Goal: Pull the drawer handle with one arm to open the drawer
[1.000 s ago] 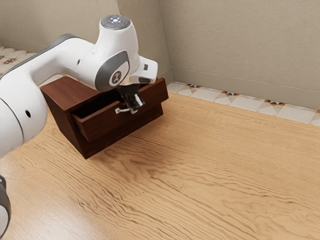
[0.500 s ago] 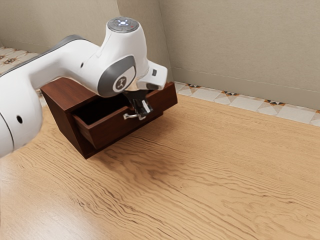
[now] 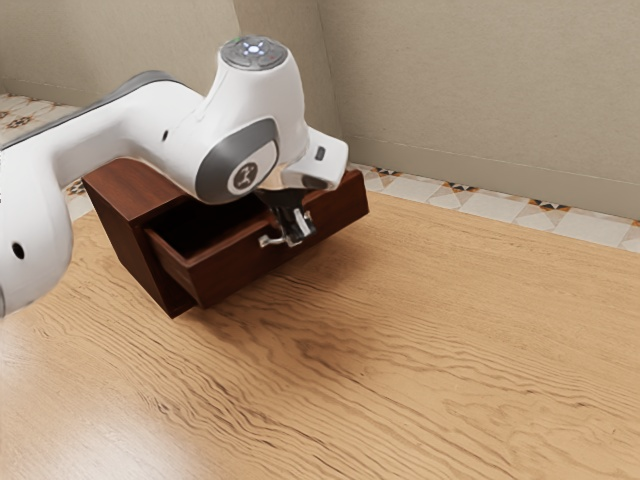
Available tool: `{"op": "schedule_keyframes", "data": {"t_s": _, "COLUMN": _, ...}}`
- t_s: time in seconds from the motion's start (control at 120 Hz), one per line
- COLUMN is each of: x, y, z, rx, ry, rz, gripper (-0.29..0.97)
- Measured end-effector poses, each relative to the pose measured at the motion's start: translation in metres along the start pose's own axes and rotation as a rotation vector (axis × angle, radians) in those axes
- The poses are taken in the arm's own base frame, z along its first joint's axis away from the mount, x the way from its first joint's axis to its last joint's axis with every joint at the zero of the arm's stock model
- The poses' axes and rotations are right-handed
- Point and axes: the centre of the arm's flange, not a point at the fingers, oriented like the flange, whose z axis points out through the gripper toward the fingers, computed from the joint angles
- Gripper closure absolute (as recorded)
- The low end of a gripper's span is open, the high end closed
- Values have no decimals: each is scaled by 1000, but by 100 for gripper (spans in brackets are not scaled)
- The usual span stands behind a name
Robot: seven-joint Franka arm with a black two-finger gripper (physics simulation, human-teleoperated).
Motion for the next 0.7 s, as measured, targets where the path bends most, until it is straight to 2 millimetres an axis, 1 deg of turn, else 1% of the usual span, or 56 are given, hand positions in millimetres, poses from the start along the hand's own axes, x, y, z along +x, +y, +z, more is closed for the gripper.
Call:
{"op": "schedule_keyframes", "data": {"t_s": 0.183, "x": 3, "y": 8, "z": 0, "rx": 5, "ry": -1, "rz": 12, "gripper": 78}}
{"op": "schedule_keyframes", "data": {"t_s": 0.308, "x": 3, "y": 8, "z": 0, "rx": 6, "ry": 0, "rz": 9, "gripper": 76}}
{"op": "schedule_keyframes", "data": {"t_s": 0.375, "x": 5, "y": 11, "z": -1, "rx": 1, "ry": 3, "rz": 13, "gripper": 74}}
{"op": "schedule_keyframes", "data": {"t_s": 0.467, "x": 6, "y": 14, "z": -5, "rx": -7, "ry": 11, "rz": 15, "gripper": 66}}
{"op": "schedule_keyframes", "data": {"t_s": 0.7, "x": 5, "y": 15, "z": -9, "rx": -27, "ry": 20, "rz": 9, "gripper": 46}}
